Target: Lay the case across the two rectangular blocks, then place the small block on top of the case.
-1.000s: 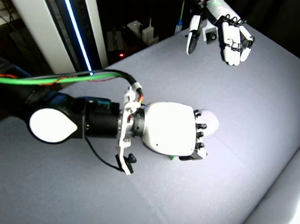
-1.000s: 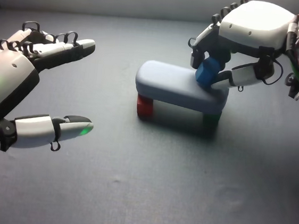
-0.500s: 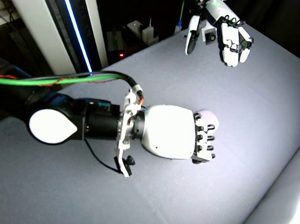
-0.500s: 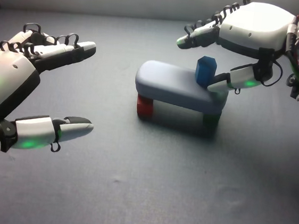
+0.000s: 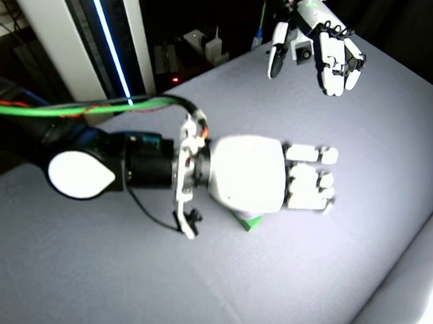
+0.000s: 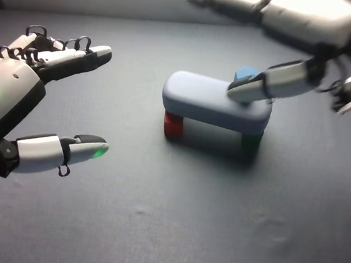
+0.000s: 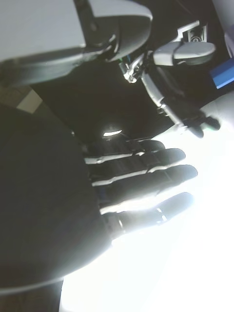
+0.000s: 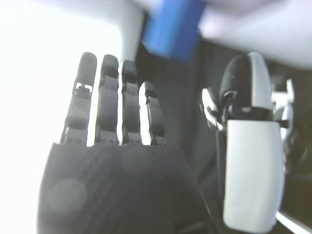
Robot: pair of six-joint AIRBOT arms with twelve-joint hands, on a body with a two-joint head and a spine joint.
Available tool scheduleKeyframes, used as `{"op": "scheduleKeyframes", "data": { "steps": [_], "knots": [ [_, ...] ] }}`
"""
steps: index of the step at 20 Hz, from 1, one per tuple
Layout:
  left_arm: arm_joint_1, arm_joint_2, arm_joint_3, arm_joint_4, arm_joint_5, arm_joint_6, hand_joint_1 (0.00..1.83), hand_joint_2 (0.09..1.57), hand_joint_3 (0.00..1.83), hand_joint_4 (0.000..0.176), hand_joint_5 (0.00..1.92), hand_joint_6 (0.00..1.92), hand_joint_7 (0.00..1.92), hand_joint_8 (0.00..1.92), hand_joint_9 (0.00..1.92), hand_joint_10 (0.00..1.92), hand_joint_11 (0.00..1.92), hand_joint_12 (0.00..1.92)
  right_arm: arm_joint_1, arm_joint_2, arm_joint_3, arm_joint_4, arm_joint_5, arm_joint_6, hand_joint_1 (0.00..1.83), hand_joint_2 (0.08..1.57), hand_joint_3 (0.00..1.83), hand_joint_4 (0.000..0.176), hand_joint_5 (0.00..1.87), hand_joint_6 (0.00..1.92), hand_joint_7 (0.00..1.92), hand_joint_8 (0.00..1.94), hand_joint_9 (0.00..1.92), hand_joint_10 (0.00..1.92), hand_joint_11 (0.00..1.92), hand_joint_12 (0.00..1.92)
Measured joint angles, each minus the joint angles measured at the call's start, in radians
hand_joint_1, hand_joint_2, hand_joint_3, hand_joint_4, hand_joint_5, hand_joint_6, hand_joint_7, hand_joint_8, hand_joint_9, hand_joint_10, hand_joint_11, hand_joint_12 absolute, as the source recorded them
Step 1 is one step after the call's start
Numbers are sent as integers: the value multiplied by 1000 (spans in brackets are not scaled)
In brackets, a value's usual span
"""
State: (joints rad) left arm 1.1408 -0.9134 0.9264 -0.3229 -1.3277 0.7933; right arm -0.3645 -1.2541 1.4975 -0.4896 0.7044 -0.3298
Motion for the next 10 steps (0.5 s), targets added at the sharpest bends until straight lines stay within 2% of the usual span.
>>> {"op": "scheduleKeyframes", "data": {
  "steps": [1,2,3,4,5,6,7,10],
  "knots": [
    [2,4,-2,-3,-4,0,841,979,0,0,438,0,525,0,553,10,86,1069,0,36,-25,21,34,-15,733,904,0,134,14,2,163,0,178,0,0,600],
    [5,10,-5,-5,-12,-1,832,989,1,0,435,1,496,0,531,2,109,1032,-9,68,-52,45,72,-34,767,915,1,147,26,3,188,6,182,1,0,570],
    [6,13,-5,-4,-22,-2,816,995,3,0,436,1,474,0,515,0,124,1031,-34,98,-80,82,129,-42,812,926,3,137,38,4,207,7,194,4,0,513],
    [9,19,-10,-1,-39,-3,799,1001,5,0,426,0,448,0,488,0,109,1029,-76,125,-113,119,192,-55,830,962,9,139,50,4,206,3,190,1,0,442],
    [11,26,-18,-2,-52,-2,791,1004,2,0,431,1,422,0,448,0,42,1124,-133,147,-146,154,250,-68,861,975,6,131,50,2,192,1,214,7,0,485],
    [11,31,-20,-1,-62,-3,791,1004,2,0,431,1,422,0,448,0,42,1124,-183,163,-170,177,293,-74,861,975,6,131,50,2,192,1,214,7,0,485],
    [17,38,-25,0,-79,-2,716,1014,2,0,437,3,402,1,393,0,1,1251,-253,177,-203,211,347,-92,814,958,0,104,55,1,180,2,242,9,0,657],
    [39,56,-45,-6,-115,-2,625,1024,2,0,460,5,427,4,411,7,0,1350,-376,179,-236,322,466,-98,832,941,0,98,39,0,134,0,218,0,0,742]
  ]
}}
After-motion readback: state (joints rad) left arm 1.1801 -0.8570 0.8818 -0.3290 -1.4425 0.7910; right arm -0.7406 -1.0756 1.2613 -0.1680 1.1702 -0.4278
